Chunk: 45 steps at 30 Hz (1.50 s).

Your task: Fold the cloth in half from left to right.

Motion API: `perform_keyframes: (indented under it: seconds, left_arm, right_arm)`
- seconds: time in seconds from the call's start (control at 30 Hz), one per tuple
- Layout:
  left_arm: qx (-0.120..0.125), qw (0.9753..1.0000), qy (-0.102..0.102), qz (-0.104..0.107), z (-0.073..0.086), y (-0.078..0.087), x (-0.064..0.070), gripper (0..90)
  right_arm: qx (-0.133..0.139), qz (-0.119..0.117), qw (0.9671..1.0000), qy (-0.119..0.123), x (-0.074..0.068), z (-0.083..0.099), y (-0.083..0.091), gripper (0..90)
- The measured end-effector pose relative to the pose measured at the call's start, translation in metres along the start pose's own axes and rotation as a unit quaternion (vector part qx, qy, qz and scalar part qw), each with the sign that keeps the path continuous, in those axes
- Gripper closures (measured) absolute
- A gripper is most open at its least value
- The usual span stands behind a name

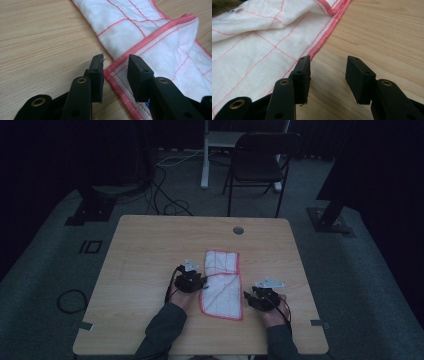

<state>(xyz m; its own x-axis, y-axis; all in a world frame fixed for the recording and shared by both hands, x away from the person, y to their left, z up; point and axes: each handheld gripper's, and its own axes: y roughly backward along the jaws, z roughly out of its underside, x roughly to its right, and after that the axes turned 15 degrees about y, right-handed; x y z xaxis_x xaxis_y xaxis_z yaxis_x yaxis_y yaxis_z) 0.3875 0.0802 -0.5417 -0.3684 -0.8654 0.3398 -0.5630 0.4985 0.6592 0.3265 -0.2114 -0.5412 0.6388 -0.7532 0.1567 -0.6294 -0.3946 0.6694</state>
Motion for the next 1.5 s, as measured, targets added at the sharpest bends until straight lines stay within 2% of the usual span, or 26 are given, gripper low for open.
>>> perform_keyframes:
  seconds: [0.17,0.33,0.37,0.47,0.53,0.7,0.87,1.03,1.2,1.5]
  left_arm:
    - [0.001,0.9998,-0.015,-0.016,0.001,0.0,0.001,67.2]
    - [0.007,0.9995,-0.013,-0.027,0.004,0.001,0.003,71.2]
    - [0.006,0.9996,-0.01,-0.025,0.004,0.001,0.003,73.6]
    - [-0.006,0.9999,0.009,-0.001,0.004,0.001,0.002,82.8]
    - [-0.009,0.9999,0.014,0.004,0.004,0.001,0.001,86.2]
    - [-0.016,0.9996,0.024,0.005,0.001,0.001,0.001,89.6]
    - [-0.007,0.9992,0.029,0.028,0.001,0.008,0.003,90.0]
    - [0.002,0.9987,0.019,0.048,0.002,0.015,0.012,90.0]
    - [0.006,0.9982,0.009,0.058,0.002,0.02,0.019,90.0]
    - [0.009,0.9957,-0.007,0.092,0.002,0.029,0.04,90.0]
  right_arm:
    - [0.002,0.0,1.0,-0.002,0.001,0.0,0.0,55.1]
    - [0.001,0.0,1.0,0.0,0.0,0.0,0.0,55.1]
    - [0.001,0.0,1.0,0.0,0.0,0.0,0.0,55.2]
    - [0.001,-0.001,1.0,0.0,0.0,0.0,-0.001,55.1]
    - [0.001,-0.002,1.0,0.001,-0.001,0.0,-0.001,55.0]
    - [0.001,-0.002,1.0,0.001,0.0,0.0,-0.001,54.8]
    - [0.001,-0.001,1.0,-0.004,0.002,0.001,-0.001,54.7]
    - [0.002,0.001,1.0,-0.003,0.001,0.0,0.0,54.6]
    - [0.003,0.002,1.0,-0.005,0.002,0.001,0.001,54.5]
    - [0.005,0.005,1.0,-0.007,0.004,0.001,0.002,54.5]
